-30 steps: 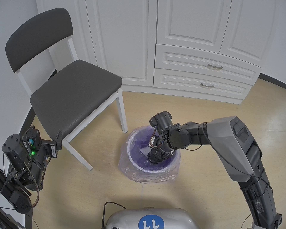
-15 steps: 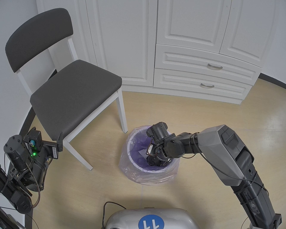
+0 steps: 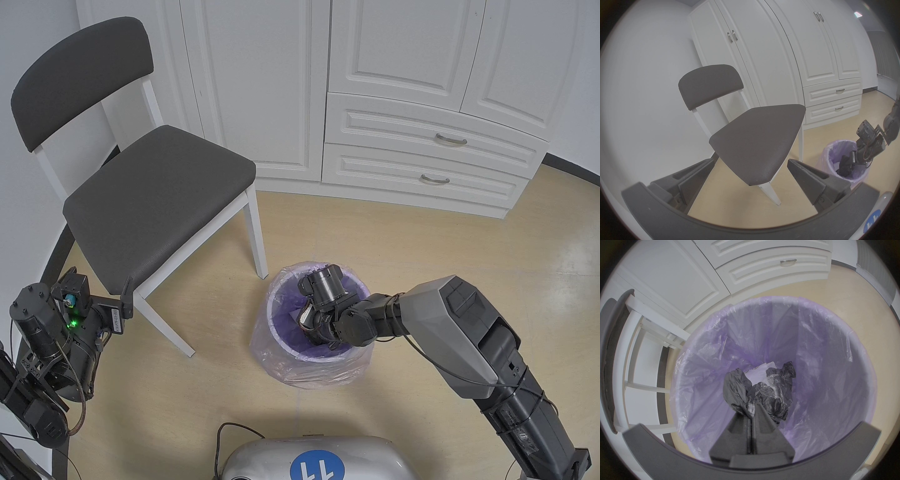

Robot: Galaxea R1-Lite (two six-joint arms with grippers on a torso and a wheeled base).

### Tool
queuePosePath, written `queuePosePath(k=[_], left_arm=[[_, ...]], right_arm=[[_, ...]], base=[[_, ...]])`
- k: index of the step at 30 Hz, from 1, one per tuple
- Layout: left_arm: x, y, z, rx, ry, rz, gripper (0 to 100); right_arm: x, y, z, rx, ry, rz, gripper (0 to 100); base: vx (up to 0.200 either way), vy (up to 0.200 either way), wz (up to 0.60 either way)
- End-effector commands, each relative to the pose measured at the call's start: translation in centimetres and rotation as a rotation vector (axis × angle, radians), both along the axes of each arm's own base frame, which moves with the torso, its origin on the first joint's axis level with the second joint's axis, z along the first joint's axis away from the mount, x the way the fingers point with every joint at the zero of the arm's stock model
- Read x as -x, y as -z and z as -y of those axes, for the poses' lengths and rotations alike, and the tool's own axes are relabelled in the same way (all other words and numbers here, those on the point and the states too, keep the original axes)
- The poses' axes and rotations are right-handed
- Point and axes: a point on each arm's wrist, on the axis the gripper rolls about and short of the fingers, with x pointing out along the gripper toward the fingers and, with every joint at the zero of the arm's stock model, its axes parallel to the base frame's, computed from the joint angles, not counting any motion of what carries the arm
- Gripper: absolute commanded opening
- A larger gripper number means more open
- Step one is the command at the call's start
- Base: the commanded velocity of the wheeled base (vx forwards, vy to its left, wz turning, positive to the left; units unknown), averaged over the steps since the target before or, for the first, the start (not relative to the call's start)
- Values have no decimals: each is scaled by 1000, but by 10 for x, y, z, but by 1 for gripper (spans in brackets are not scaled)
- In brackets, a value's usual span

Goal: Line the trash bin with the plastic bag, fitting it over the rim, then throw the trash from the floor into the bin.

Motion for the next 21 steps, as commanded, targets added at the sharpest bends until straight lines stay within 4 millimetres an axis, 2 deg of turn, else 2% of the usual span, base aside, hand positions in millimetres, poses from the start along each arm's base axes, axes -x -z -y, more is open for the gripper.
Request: queuePosePath(k=[1,3,4,18,21], left_arm=[[0,1,1,-1,5,-3,100],[1,1,1,-1,7,-6,100],[0,2,2,-2,10,-7,100],[0,3,4,-6,17,-16,100],[0,3,4,-4,17,-14,100]], right_arm=[[0,15,-2,16,5,-3,0],[0,14,-2,12,5,2,0],[0,14,-2,11,6,2,100],[-2,7,-3,-10,10,29,100],[-2,-9,-2,-28,16,52,100]], base=[[0,0,0],[0,0,0],[0,0,0],[0,0,0],[0,0,0]])
